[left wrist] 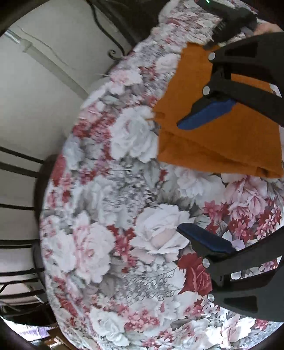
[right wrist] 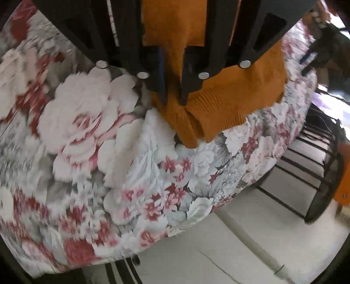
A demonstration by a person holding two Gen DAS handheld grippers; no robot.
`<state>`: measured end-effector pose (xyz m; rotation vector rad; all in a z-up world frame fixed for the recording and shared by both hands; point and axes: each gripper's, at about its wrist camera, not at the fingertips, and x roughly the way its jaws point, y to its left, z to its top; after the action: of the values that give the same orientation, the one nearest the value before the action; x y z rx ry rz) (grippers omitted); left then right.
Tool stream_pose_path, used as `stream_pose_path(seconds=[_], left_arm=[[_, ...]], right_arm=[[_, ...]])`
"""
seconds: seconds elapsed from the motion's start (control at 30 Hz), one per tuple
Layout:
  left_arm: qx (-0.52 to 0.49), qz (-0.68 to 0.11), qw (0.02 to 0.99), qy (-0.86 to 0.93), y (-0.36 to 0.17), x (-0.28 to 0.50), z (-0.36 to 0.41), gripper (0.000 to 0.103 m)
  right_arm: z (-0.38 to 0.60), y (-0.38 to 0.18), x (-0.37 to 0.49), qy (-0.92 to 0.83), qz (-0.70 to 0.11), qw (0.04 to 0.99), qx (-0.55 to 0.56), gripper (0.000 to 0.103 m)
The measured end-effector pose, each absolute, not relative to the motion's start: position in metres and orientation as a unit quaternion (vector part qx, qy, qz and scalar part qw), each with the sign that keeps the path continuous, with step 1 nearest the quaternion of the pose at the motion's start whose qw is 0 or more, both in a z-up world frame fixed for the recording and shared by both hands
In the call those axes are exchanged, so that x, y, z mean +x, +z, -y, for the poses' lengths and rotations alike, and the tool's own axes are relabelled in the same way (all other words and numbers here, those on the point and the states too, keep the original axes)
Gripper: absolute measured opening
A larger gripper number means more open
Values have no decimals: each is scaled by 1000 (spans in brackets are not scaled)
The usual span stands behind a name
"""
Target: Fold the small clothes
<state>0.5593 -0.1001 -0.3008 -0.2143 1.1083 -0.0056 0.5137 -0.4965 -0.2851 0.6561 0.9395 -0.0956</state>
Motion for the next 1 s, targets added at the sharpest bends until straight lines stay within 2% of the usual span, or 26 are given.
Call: stream_pose_path(seconds=[0.07,0.13,0.27,0.37,0.43,0.47,0.7,0.8,0.87,0.93,1.0], left_arm=[[-90,-534,841,-17,-307,557,110,84],[-63,-538,840,-39,-308,556,128,84],[-10,-555,832,-14,-325,557,144,84],[-41,-581,813,-16,-338,558,136,82],[-73,-592,802,-30,-339,557,128,71],[-87,-595,799,-34,-338,555,123,69],[-157,-611,774,-56,-336,511,94,68],[-150,-607,777,-65,-335,495,99,64],[-135,-609,779,-65,-342,486,104,55],[-132,-614,775,-67,-351,482,108,17],[-137,-610,777,-71,-349,474,105,11]], right_arm=[[491,-271,513,-43,-429,854,293,17],[484,-259,512,-44,-422,868,257,23],[475,-255,516,-40,-423,872,244,26],[477,-255,519,-41,-425,869,251,27],[477,-256,521,-42,-425,865,262,27],[477,-256,520,-42,-425,864,267,27],[472,-244,501,-12,-428,858,285,37],[464,-241,487,-11,-438,856,276,39],[462,-240,479,-8,-442,854,274,39],[462,-236,469,-9,-439,854,278,39],[462,-234,460,-9,-438,853,283,39]])
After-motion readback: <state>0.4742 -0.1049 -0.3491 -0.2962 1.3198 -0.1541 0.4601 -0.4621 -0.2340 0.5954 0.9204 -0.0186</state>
